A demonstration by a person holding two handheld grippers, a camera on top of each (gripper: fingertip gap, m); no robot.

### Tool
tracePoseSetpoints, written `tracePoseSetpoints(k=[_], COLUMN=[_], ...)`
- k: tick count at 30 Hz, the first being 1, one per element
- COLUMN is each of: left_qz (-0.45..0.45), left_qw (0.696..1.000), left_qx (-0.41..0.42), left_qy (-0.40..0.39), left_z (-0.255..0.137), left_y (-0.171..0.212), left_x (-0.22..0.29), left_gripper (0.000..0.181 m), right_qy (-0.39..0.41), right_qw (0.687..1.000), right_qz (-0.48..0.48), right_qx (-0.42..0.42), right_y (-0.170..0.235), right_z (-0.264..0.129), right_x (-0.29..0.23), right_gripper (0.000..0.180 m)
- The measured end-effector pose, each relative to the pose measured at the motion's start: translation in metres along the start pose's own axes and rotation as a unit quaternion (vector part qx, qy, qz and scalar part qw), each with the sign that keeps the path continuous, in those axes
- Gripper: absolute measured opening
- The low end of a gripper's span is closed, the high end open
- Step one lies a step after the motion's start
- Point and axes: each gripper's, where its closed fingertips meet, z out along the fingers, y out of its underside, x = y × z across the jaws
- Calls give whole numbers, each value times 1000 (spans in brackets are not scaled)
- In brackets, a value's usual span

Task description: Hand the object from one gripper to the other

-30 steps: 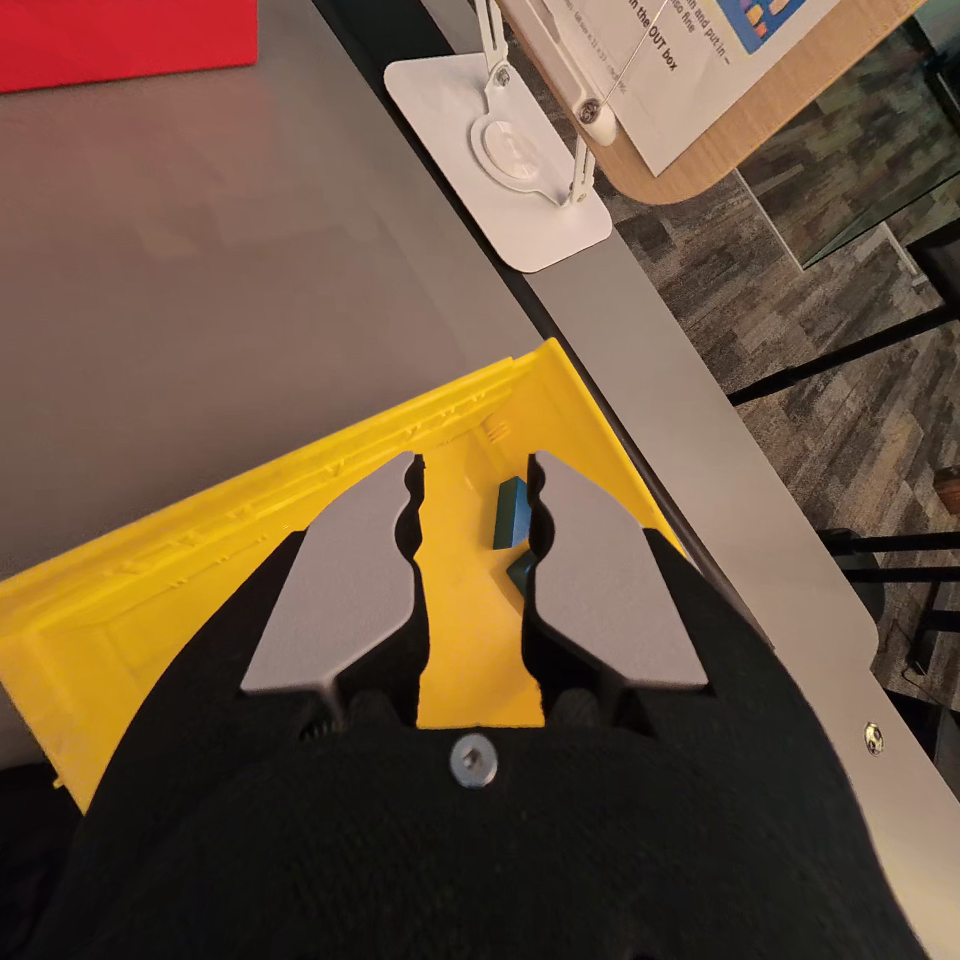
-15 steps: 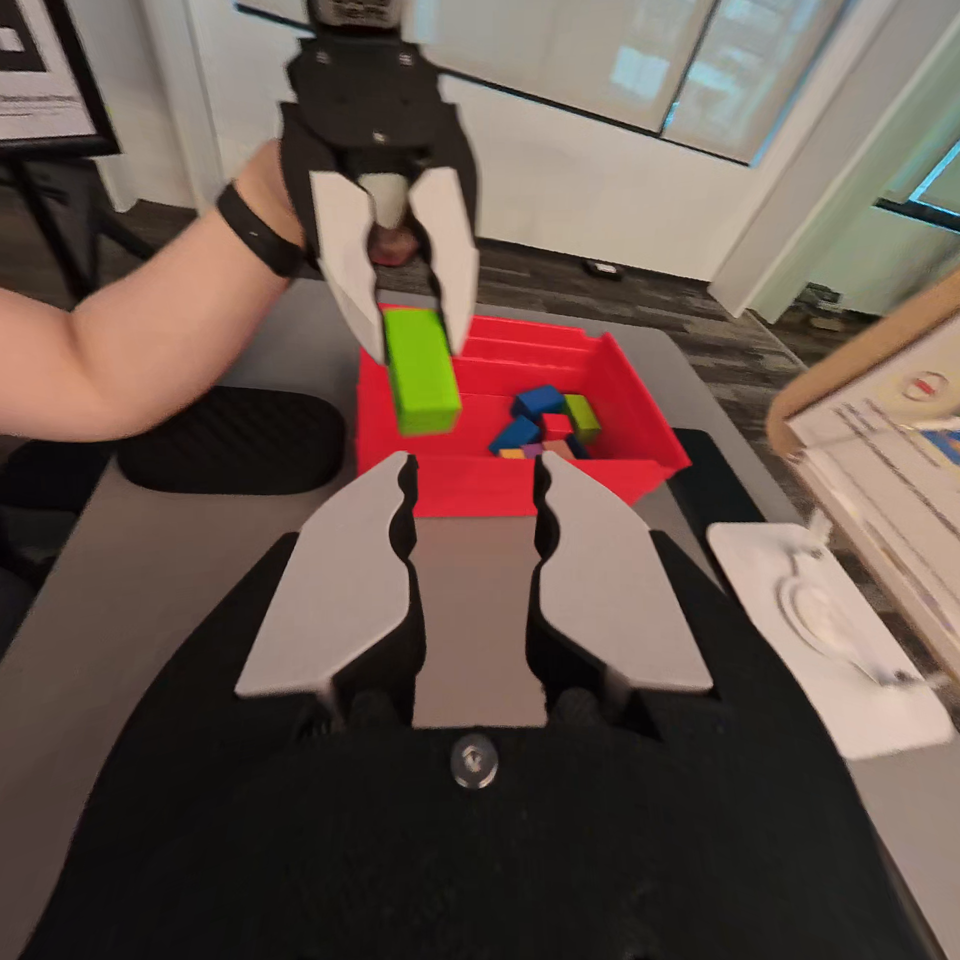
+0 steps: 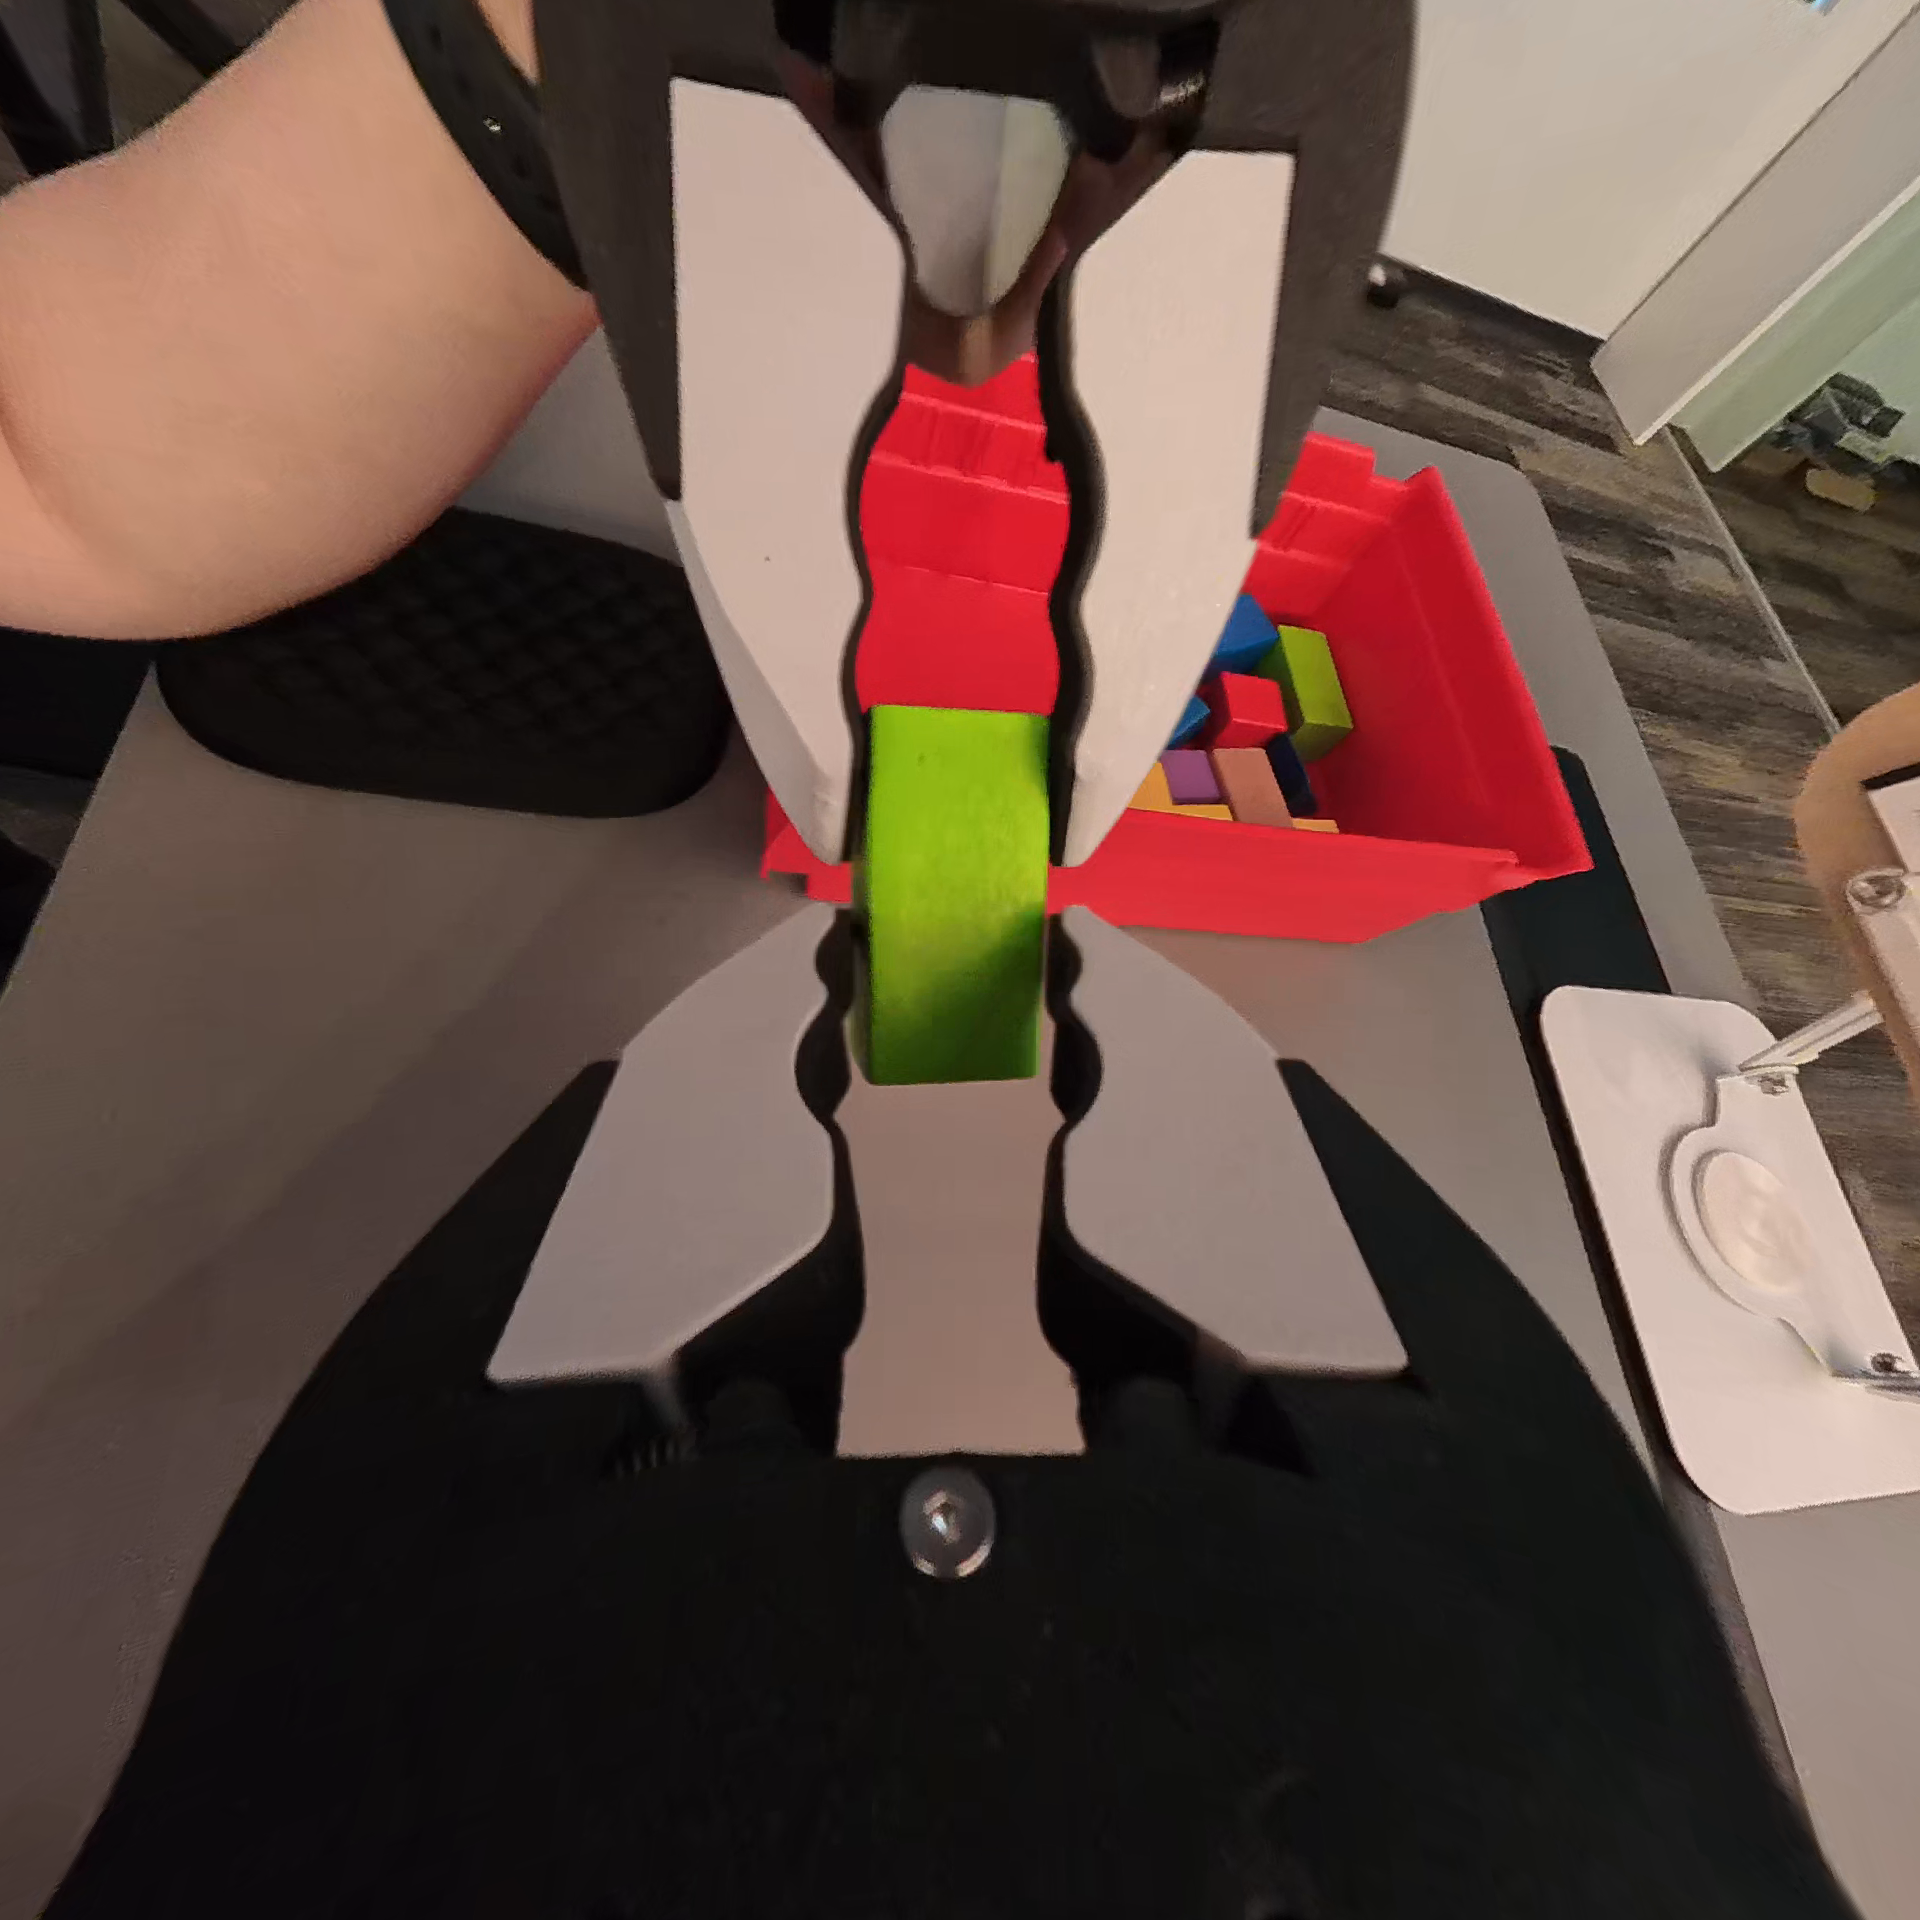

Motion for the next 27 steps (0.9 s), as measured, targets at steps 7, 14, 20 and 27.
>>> tracePoseSetpoints(k=[7,14,20,27], left_qz=[16,5,3,1], left_qw=[1000,999,999,999], left_qx=[-23,13,30,33], left_qy=[9,-34,-34,-20], left_z=[6,-10,-24,-20], left_y=[10,6,11,11], left_x=[7,-7,-6,-4], left_gripper=[35,52,50,43], right_qy=[-27,49,192,186], right_qw=[999,996,967,897], right_qz=[8,13,110,187], right_qx=[-24,-74,-125,-354], right_y=[7,38,132,280], right_z=[3,-67,-204,-204], right_x=[-8,35,87,100], right_gripper=[34,34,34,34])
